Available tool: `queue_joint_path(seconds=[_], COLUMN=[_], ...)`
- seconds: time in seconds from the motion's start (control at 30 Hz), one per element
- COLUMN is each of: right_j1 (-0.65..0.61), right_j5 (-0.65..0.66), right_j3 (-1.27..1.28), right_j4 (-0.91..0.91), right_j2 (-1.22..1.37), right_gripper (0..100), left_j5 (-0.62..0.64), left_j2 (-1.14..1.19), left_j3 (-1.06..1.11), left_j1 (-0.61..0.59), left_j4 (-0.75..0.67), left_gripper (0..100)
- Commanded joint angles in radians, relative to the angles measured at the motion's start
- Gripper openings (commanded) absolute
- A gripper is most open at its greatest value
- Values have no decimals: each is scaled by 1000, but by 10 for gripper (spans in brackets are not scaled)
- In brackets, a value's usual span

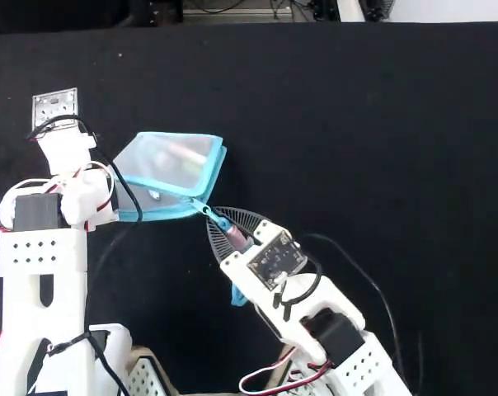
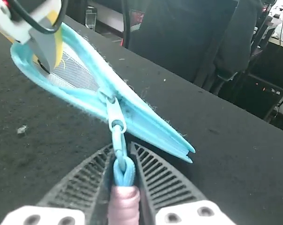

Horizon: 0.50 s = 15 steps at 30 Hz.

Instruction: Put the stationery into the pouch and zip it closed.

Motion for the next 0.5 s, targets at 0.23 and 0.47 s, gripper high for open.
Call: queue_joint_path(seconds=[0.23,0.47], right_j1=[-5,-6], right_j5=[2,-34], right_j3=[-36,-67], right_j4=[-25,18], right_j2=[-88,-87], right_gripper=[11,89], left_j5=[-3,-3], left_j2=[3,3], left_j3=[-7,-7], left_j1=[-2,-2], left_j4=[-8,-6], left_gripper=[31,31])
